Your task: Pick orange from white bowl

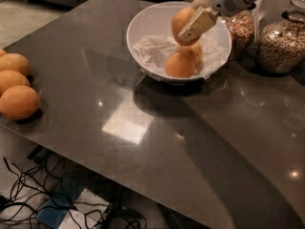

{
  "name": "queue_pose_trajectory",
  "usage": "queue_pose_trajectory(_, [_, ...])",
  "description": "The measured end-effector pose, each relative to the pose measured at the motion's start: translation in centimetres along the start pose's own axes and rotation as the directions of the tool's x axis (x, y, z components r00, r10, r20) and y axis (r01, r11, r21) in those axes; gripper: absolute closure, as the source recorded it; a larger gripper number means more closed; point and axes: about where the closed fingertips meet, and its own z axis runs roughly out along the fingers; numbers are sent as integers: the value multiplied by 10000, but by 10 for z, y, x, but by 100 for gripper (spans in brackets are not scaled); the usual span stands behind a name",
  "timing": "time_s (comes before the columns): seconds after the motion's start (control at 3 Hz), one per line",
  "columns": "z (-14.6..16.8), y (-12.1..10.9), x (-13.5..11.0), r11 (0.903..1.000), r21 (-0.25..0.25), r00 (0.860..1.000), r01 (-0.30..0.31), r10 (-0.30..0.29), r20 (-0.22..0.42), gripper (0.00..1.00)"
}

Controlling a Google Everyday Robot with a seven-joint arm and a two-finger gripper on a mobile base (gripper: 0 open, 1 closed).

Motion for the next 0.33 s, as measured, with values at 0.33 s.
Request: queue_pose_trajectory(0.33, [0,0,0,10000,-3,10000,0,0,0,100])
